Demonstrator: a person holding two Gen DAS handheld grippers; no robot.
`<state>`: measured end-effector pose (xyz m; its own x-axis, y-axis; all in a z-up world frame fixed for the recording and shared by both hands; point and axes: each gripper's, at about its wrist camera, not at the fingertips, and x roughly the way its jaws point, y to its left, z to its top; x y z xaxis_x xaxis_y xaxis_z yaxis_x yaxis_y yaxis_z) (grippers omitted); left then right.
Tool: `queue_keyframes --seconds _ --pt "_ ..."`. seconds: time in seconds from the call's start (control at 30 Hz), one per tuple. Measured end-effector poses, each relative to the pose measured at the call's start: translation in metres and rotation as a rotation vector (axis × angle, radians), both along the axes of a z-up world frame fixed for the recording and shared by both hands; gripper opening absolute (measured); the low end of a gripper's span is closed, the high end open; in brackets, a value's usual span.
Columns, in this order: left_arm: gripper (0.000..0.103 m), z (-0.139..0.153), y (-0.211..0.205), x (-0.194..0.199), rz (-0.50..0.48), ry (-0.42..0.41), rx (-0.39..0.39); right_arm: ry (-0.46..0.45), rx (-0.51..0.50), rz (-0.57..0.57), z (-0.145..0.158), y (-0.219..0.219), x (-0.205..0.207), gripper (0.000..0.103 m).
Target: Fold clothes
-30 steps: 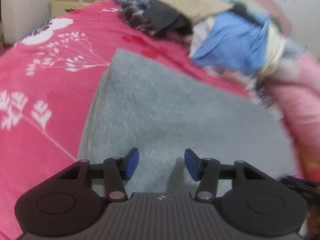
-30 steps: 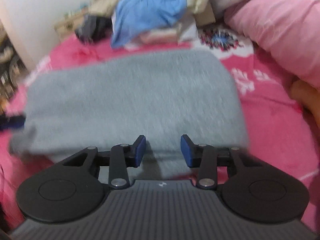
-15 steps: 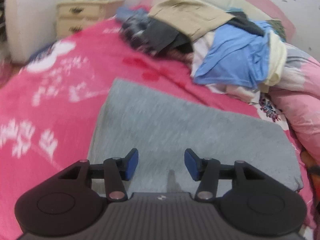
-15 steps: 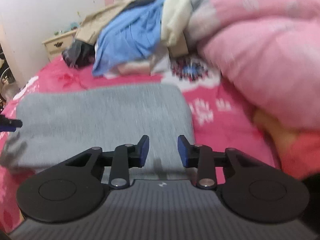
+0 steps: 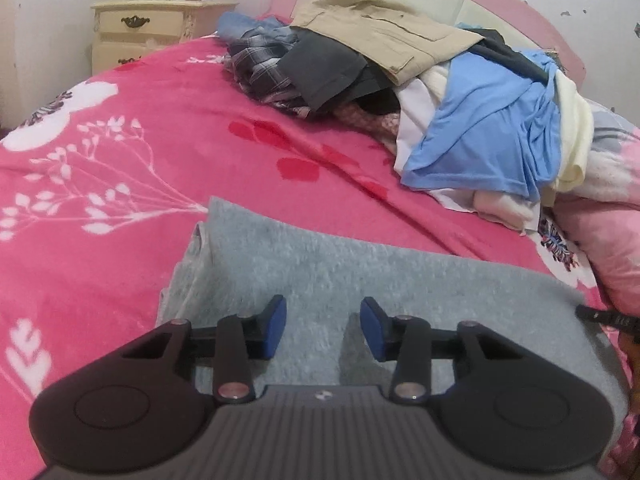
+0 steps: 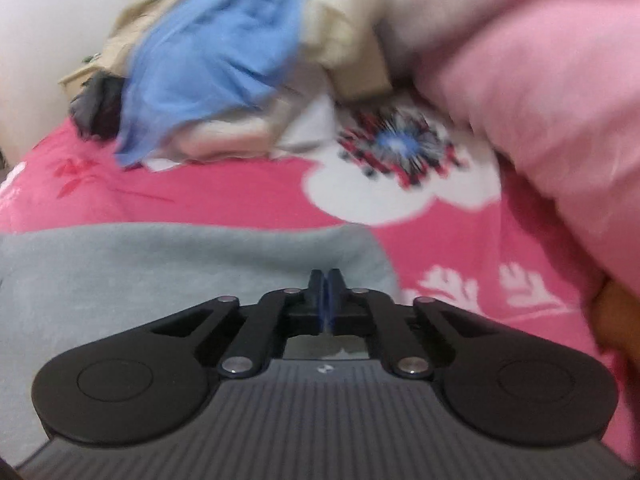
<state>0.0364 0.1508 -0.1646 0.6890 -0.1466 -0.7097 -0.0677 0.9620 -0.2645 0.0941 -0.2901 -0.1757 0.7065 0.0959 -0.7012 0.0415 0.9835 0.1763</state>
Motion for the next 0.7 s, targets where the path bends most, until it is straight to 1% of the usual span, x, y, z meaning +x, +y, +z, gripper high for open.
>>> queue_keyframes --seconds 0.07,0.1,0.17,0.23,0.27,0.3,0.33,0.37,0.4,0.43,0.47,0.53,0.57,0.6,0.63,0.67,0.7 --pt "0.043 0.000 -0.003 0.000 -0.018 -0.002 0.025 -0.028 0.015 -0.047 0.013 -0.011 0.000 0.000" --pt "0.043 0.000 -0.003 0.000 -0.023 -0.003 0.032 -0.048 0.042 -0.049 0.022 -0.015 0.000 0.000" --pt "0.043 0.000 -0.003 0.002 -0.025 -0.001 0.036 -0.046 0.094 -0.012 0.024 -0.021 0.012 0.000" --pt "0.043 0.001 -0.003 0.002 -0.015 0.002 0.029 0.046 0.141 -0.021 0.007 -0.032 0.034 0.000" --pt "0.043 0.001 -0.003 0.002 -0.009 0.003 0.026 0.076 0.199 -0.052 0.003 -0.042 0.041 0.000" --pt "0.043 0.002 -0.003 0.001 -0.008 0.003 0.028 0.092 0.276 -0.092 0.002 -0.054 0.044 0.002" --pt "0.043 0.003 -0.003 0.000 -0.006 0.003 0.031 0.098 0.340 -0.099 0.005 -0.064 0.044 0.005" --pt "0.043 0.003 -0.004 -0.001 -0.005 0.002 0.033 0.098 0.397 -0.087 0.010 -0.073 0.042 0.012" --pt "0.043 0.003 -0.004 -0.001 -0.004 0.002 0.036 0.124 0.442 -0.061 0.012 -0.078 0.041 0.023" --pt "0.043 0.003 -0.004 -0.002 -0.003 0.001 0.036 0.164 0.480 -0.028 0.012 -0.081 0.041 0.040" --pt "0.043 0.003 -0.004 -0.001 0.000 0.002 0.034 0.205 0.484 -0.002 0.011 -0.082 0.040 0.048" --pt "0.044 0.003 -0.004 -0.001 0.005 0.004 0.029 0.275 0.423 0.020 0.007 -0.077 0.040 0.048" --pt "0.045 0.003 -0.002 0.000 0.007 0.006 0.020 0.294 0.431 0.030 0.003 -0.076 0.040 0.048" --pt "0.045 0.003 -0.001 0.000 0.008 0.009 0.010 0.304 0.462 0.040 -0.002 -0.076 0.039 0.048" --pt "0.045 0.003 0.000 0.001 0.010 0.011 0.001 0.309 0.496 0.045 -0.007 -0.075 0.039 0.044" --pt "0.045 0.003 0.002 0.001 0.012 0.011 -0.008 0.306 0.502 0.041 -0.009 -0.074 0.038 0.031" --pt "0.045 0.004 0.003 0.001 0.014 0.012 -0.018 0.267 0.475 0.048 -0.004 -0.069 0.034 0.024"
